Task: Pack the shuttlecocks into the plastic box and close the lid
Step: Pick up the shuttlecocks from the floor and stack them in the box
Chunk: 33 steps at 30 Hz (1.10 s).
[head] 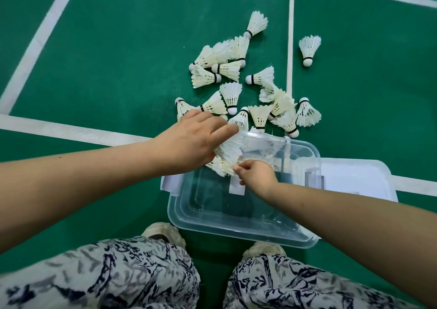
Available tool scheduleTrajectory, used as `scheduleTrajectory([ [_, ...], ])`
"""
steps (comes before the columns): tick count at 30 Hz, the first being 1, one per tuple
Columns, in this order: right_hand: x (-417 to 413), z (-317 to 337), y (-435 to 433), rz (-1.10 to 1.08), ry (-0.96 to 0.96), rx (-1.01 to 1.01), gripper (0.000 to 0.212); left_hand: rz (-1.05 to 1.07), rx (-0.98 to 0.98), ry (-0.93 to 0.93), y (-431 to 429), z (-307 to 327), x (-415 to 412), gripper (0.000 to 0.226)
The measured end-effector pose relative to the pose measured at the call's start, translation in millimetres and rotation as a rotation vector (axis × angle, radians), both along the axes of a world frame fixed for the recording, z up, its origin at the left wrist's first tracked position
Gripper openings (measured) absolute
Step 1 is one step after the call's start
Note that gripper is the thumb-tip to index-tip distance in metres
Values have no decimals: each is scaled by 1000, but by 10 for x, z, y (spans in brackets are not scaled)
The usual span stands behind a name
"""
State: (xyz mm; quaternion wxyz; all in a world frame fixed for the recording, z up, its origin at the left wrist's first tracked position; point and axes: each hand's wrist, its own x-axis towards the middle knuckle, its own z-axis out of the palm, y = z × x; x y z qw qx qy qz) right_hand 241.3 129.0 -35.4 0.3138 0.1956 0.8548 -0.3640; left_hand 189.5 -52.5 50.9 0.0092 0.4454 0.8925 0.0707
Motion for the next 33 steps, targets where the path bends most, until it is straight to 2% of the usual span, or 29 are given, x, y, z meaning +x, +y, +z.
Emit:
scheduleTrajectory([
  [6, 137, 520, 300, 87, 191, 28, 12, 55, -44, -159, 151, 63, 100, 82],
  [9, 258, 843, 340, 187, 308, -32, 19, 72, -119, -229, 258, 33, 161, 80],
  [14, 373, 986, 182, 283, 341, -58, 22, 23, -110, -290, 404, -9, 304, 78],
  [16, 366, 958, 141, 300, 359, -22, 36, 30, -69, -311, 455, -9, 344, 75],
  [19, 346, 942, 119, 263, 350, 17, 40, 54, -40, -300, 470, -60, 318, 78],
  [24, 259, 786, 287, 170, 297, 143, 35, 64, -28, -269, 390, -153, 242, 90],
  [29, 122, 536, 418, 194, 209, 206, 28, 78, 24, -250, 315, -216, 219, 88],
  [33, 25, 362, 326, 211, 161, 167, 18, 52, 53, -250, 240, -242, 237, 85],
])
